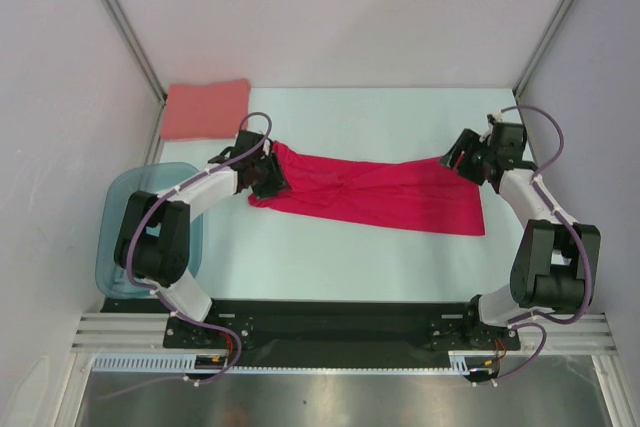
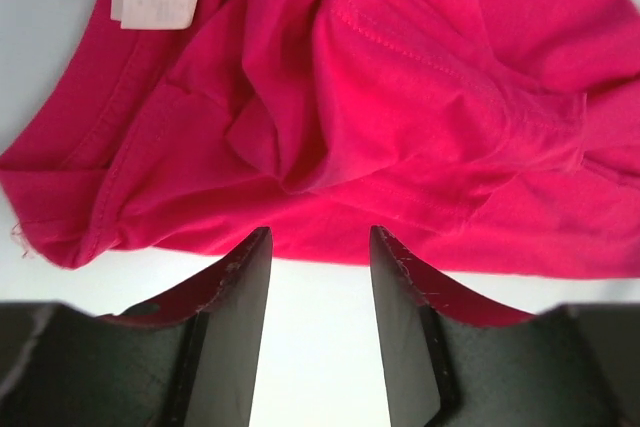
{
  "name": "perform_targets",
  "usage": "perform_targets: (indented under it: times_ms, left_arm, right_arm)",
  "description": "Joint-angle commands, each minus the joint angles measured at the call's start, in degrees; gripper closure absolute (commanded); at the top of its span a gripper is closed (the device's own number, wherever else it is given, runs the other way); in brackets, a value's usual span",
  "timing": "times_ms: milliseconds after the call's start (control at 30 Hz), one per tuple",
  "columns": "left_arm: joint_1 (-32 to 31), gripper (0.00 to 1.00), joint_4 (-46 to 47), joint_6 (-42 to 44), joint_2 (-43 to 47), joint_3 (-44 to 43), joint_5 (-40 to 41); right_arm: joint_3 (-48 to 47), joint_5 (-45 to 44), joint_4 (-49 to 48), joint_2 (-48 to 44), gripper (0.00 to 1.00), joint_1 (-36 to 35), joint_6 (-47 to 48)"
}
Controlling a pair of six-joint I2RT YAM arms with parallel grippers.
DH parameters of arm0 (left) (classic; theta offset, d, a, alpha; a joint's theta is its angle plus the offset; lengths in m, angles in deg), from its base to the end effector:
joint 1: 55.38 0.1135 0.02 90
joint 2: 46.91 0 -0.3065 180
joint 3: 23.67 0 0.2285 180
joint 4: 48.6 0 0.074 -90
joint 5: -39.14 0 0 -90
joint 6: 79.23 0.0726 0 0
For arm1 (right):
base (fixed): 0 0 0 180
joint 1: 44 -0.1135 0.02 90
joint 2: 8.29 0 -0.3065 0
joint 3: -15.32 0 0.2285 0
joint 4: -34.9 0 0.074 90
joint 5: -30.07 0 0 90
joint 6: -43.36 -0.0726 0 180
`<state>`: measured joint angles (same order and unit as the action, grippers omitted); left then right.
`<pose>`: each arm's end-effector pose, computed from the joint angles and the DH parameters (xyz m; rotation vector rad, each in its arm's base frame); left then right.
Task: Fold and stack the t-shirts
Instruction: Fold the tshirt
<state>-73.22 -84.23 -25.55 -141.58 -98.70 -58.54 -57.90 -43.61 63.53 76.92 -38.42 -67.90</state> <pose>0.3238 -0.1144 0.2222 -0.3652 2.5865 -0.5279 0.3274 -0.0115 0.2779 0.3836 2.2563 0.4676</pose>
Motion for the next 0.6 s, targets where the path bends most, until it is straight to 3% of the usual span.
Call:
perform_targets:
  times_ms: [0, 200, 567]
  left_arm:
    - [-0.44, 0.51, 7.48, -2.97, -0.07, -0.04, 0.37]
    - [-0.44, 0.64, 7.92, -2.79, -2.00, -1.36, 1.97]
    - [-0.44, 0.57, 5.11, -2.27, -6.49, -5.58, 4.61]
  right_arm:
    - [3.58, 3.63, 2.15, -2.68, 0.33, 2.06, 2.45]
    - [6.23, 5.74, -0.49, -3.65, 0.33, 3.82, 1.39]
    - [6.40, 7.24, -1.63, -3.38, 0.32, 4.43, 1.30]
